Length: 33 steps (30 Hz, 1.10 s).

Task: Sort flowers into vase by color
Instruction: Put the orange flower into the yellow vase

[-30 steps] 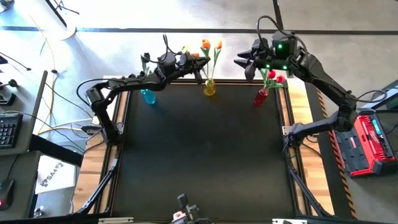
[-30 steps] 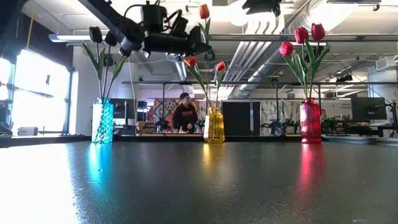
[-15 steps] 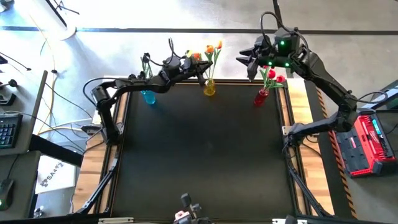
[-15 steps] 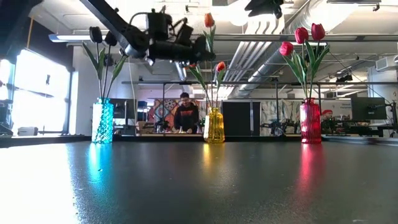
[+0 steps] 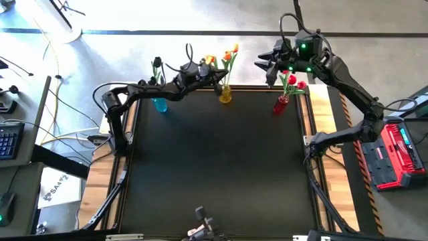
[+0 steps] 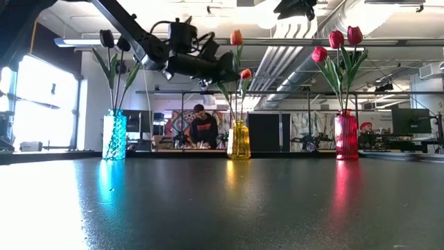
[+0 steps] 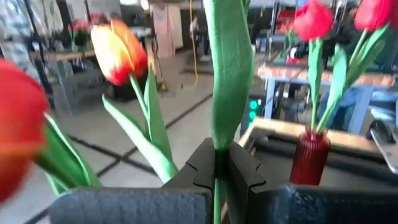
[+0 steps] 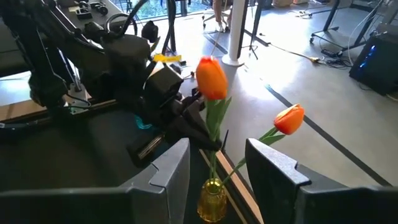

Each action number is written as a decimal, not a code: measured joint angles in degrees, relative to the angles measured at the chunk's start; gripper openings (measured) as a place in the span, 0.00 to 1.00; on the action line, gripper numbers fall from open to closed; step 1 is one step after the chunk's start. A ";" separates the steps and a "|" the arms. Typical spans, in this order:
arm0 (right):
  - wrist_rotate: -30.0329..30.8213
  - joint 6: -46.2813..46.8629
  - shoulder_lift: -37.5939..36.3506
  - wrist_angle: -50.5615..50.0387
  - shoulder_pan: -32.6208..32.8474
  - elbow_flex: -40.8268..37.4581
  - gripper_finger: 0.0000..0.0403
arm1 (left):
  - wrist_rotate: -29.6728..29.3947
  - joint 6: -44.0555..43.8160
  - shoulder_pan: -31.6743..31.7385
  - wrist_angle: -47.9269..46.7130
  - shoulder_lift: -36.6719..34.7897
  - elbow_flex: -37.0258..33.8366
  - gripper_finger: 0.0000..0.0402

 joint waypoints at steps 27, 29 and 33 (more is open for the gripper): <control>-3.34 3.75 0.00 -1.94 -2.56 0.00 0.36 | 2.19 -3.37 -1.55 -25.35 -1.68 13.15 0.40; -3.97 3.91 0.00 -1.94 -2.56 0.00 0.36 | 3.66 -4.21 -1.33 -31.03 -1.70 16.48 0.40; -4.81 3.44 0.00 -1.96 -2.56 0.00 0.36 | 4.36 -3.16 -1.33 -38.23 -1.70 20.76 0.40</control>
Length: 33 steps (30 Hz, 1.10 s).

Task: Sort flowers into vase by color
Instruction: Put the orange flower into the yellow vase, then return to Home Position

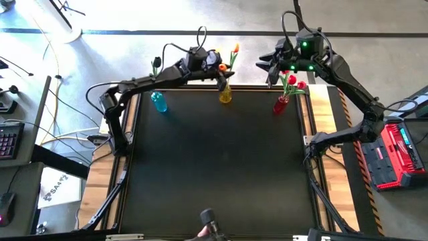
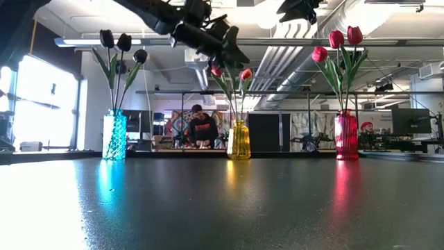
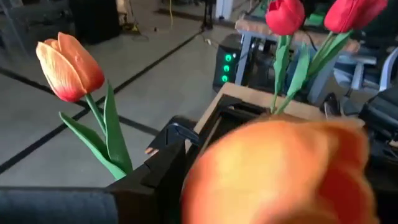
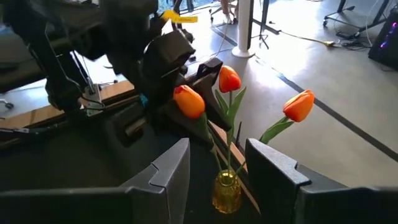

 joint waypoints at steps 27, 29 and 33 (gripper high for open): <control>-12.74 2.53 5.84 7.88 -2.32 -4.04 0.36 | 3.79 -2.79 3.68 -23.71 -3.26 20.70 0.39; -13.05 3.92 5.77 11.43 -1.70 -4.83 0.34 | 4.74 -3.24 4.91 -23.99 -4.63 22.08 0.37; -12.66 4.10 4.23 15.31 -1.07 -4.85 0.24 | 4.68 -2.07 7.00 -24.92 -10.05 22.36 0.28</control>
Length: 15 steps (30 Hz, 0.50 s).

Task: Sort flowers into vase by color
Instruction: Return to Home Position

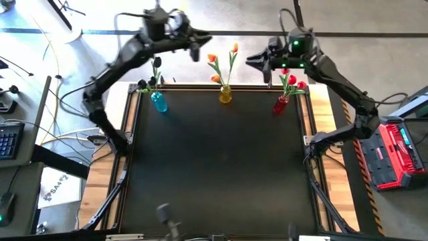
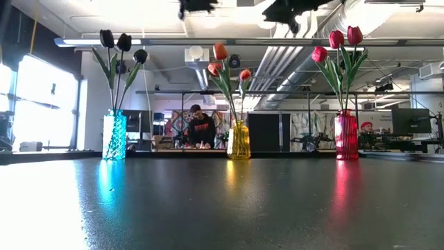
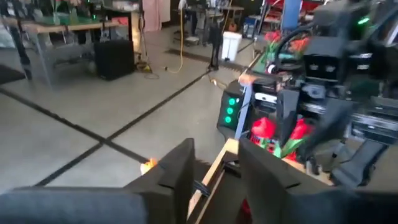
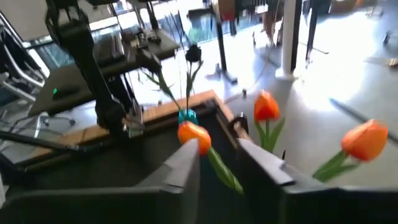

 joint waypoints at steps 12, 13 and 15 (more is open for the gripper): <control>-1.81 1.72 -7.42 -7.25 0.41 6.35 0.01 | 1.95 5.10 -2.08 -17.05 -16.78 -5.08 0.01; -1.81 2.56 -8.37 -7.90 1.00 5.19 0.00 | 1.90 5.28 -3.05 -16.94 -18.44 -7.74 0.01; -1.06 4.28 -10.93 -7.04 2.84 1.38 0.00 | 1.65 4.33 -4.95 -14.69 -22.67 -14.65 0.00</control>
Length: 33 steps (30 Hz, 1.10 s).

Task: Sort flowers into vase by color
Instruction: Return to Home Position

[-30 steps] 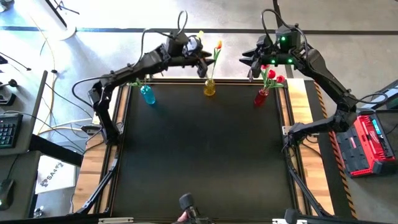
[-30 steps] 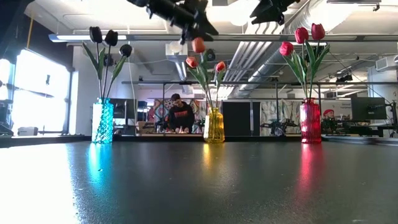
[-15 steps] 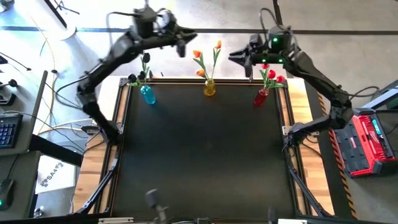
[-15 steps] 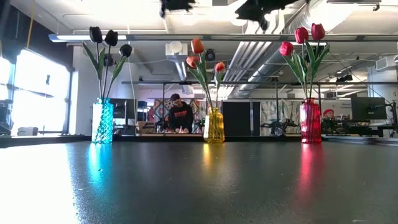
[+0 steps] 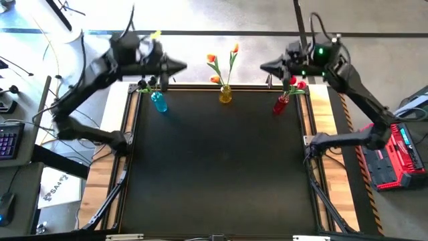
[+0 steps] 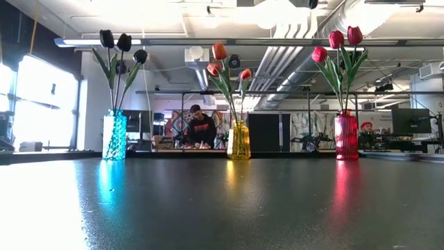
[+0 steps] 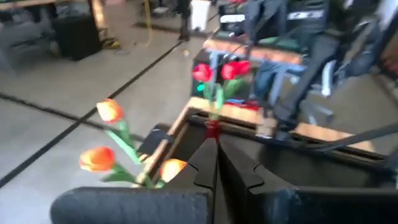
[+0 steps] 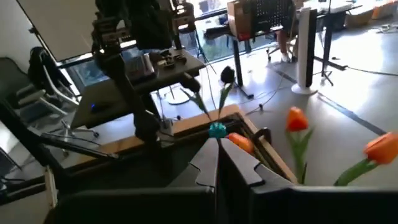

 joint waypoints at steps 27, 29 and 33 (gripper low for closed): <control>42.06 -0.35 -21.61 12.30 36.39 -27.59 0.00 | -1.22 -8.34 -23.98 28.53 -35.38 -60.58 0.00; 42.48 1.59 -22.98 7.08 36.41 -27.67 0.00 | -2.65 -9.74 -23.47 28.90 -35.15 -61.44 0.00; 45.32 0.66 -25.34 2.07 36.66 -28.07 0.00 | -3.72 -9.00 -23.45 32.53 -34.31 -64.35 0.00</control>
